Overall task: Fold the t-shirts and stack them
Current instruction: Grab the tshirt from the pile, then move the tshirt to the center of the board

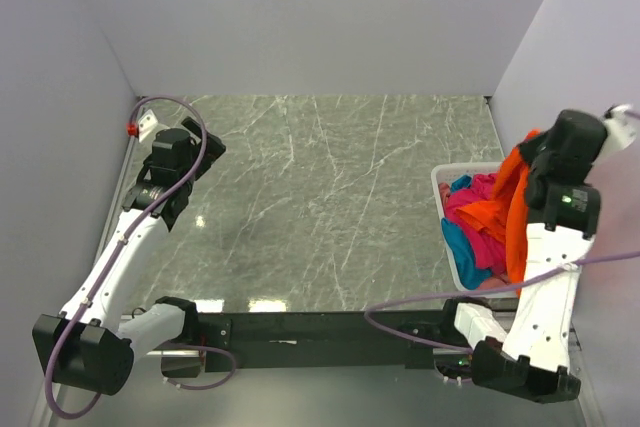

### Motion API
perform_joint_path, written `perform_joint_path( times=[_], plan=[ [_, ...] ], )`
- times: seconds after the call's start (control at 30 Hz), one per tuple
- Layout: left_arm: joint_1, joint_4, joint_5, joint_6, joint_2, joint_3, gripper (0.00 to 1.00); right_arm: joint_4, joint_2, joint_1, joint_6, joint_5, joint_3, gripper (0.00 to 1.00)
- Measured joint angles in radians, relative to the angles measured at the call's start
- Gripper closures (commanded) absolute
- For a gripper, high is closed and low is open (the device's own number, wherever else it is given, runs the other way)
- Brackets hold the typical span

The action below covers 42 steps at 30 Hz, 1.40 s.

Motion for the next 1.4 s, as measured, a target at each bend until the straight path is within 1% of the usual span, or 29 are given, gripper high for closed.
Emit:
perform_joint_path(
  times=[0.1,0.17,0.3,0.33,0.4,0.47,0.5,0.6,0.67,0.73,0.8,0.87,0.9,0.93,0.97,1.0,1.03,1.1,1.13,1.17,1.2,1.23,1.3,1.4],
  plan=[
    [0.000,-0.008,-0.008,-0.010,0.000,0.004,0.01,-0.016,0.046,0.010,-0.020,-0.085,0.206,1.00],
    [0.000,-0.016,-0.019,-0.021,0.000,0.009,0.00,-0.021,0.111,0.066,-0.030,-0.116,0.375,1.00],
    [0.008,-0.039,-0.035,-0.043,0.000,0.027,0.01,-0.039,0.310,0.266,-0.063,-0.151,0.742,1.00],
    [0.013,-0.046,-0.036,-0.048,0.000,0.033,0.01,-0.058,0.367,0.311,-0.070,-0.158,0.844,1.00],
    [0.027,-0.055,-0.035,-0.059,0.000,0.044,0.00,-0.035,0.517,0.424,-0.092,-0.171,1.083,1.00],
    [0.043,-0.063,-0.035,-0.071,0.000,0.050,0.01,0.023,0.615,0.517,-0.113,-0.206,1.182,1.00],
    [0.053,-0.069,-0.035,-0.077,0.000,0.053,0.01,0.068,0.642,0.562,-0.124,-0.226,1.177,1.00],
    [0.083,-0.090,-0.035,-0.096,-0.002,0.056,0.01,0.174,0.670,0.684,-0.154,-0.264,1.067,1.00],
    [0.098,-0.109,-0.040,-0.106,-0.009,0.058,0.01,0.210,0.704,0.758,-0.167,-0.281,1.031,1.00],
    [0.101,-0.128,-0.051,-0.114,-0.020,0.061,0.01,0.227,0.734,0.808,-0.168,-0.317,1.011,1.00],
    [0.100,-0.142,-0.058,-0.125,-0.033,0.064,0.01,0.247,0.732,0.826,-0.161,-0.345,0.949,1.00],
    [0.100,-0.141,-0.061,-0.130,-0.045,0.064,0.00,0.293,0.669,0.826,-0.155,-0.361,0.776,0.97],
    [0.100,-0.140,-0.060,-0.130,-0.050,0.064,0.01,0.339,0.623,0.822,-0.155,-0.370,0.645,0.96],
    [0.100,-0.138,-0.058,-0.130,-0.049,0.064,0.01,0.360,0.569,0.814,-0.155,-0.376,0.502,0.90],
    [0.101,-0.137,-0.055,-0.130,-0.047,0.064,0.00,0.373,0.527,0.806,-0.155,-0.387,0.389,0.88],
    [0.101,-0.135,-0.048,-0.129,-0.041,0.064,0.01,0.385,0.484,0.795,-0.156,-0.400,0.256,0.83],
    [0.101,-0.134,-0.041,-0.130,-0.026,0.064,0.00,0.402,0.452,0.777,-0.155,-0.416,0.135,0.69],
    [0.101,-0.135,-0.022,-0.130,0.013,0.064,0.01,0.384,0.424,0.722,-0.145,-0.431,-0.062,0.57],
    [0.101,-0.140,-0.011,-0.130,0.042,0.065,0.01,0.376,0.426,0.684,-0.144,-0.427,-0.141,0.54],
    [0.101,-0.143,0.004,-0.130,0.070,0.066,0.00,0.358,0.435,0.655,-0.151,-0.416,-0.196,0.48],
    [0.100,-0.145,0.018,-0.130,0.101,0.065,0.00,0.338,0.440,0.633,-0.153,-0.405,-0.228,0.36],
    [0.100,-0.145,0.044,-0.130,0.132,0.062,0.01,0.318,0.442,0.617,-0.155,-0.387,-0.257,0.33],
    [0.092,-0.140,0.093,-0.129,0.175,0.044,0.01,0.289,0.441,0.618,-0.178,-0.370,-0.273,0.32],
    [0.058,-0.129,0.160,-0.129,0.210,-0.019,0.00,0.294,0.425,0.650,-0.190,-0.330,-0.273,0.32]
  ],
)
